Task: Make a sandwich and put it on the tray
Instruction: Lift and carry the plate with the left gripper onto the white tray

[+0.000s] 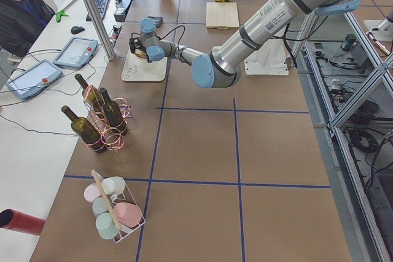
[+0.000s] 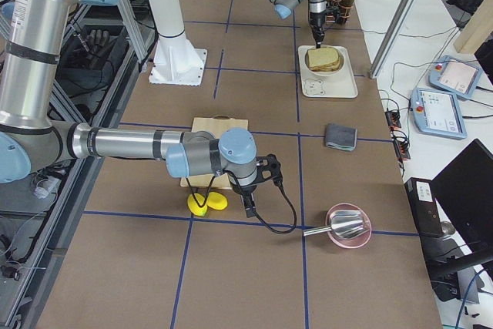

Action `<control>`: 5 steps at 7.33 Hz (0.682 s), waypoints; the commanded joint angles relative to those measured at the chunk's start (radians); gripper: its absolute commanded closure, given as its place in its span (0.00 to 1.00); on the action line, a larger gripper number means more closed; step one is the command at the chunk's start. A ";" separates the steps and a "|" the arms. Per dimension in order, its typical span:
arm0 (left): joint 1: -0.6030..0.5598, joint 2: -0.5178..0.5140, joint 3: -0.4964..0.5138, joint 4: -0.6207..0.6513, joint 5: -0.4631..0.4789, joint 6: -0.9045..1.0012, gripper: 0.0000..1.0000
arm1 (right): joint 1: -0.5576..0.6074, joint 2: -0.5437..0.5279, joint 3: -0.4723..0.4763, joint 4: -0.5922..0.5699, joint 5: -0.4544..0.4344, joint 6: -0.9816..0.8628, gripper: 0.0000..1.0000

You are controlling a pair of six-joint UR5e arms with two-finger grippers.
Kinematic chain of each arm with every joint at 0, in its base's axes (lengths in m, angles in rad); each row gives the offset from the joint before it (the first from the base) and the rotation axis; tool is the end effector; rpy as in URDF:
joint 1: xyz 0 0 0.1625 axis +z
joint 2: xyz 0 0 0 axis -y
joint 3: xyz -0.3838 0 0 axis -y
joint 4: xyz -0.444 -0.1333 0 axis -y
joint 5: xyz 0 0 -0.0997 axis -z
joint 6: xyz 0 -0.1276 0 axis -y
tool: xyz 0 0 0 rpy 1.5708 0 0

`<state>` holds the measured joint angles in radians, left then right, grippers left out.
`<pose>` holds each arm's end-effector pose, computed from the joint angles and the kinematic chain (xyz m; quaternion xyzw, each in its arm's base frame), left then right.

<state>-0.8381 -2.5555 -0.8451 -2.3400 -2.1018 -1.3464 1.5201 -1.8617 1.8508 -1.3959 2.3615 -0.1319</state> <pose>0.5473 -0.7110 0.2325 0.0434 0.5249 -0.1308 0.8400 0.0199 -0.4485 0.6073 0.0911 -0.3805 -0.1153 0.9131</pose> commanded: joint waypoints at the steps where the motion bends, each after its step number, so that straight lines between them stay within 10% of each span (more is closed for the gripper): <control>1: 0.001 -0.020 0.111 -0.109 0.000 0.001 1.00 | 0.000 0.004 0.001 0.000 -0.001 0.000 0.00; 3: 0.002 -0.025 0.133 -0.131 0.000 0.001 0.80 | 0.000 0.003 0.001 0.000 -0.001 -0.002 0.00; 5: 0.002 -0.028 0.133 -0.130 0.000 0.003 0.00 | 0.000 0.003 0.004 0.000 0.001 0.000 0.00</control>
<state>-0.8364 -2.5809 -0.7133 -2.4681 -2.1016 -1.3449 1.5202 -1.8591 1.8530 -1.3959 2.3619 -0.1324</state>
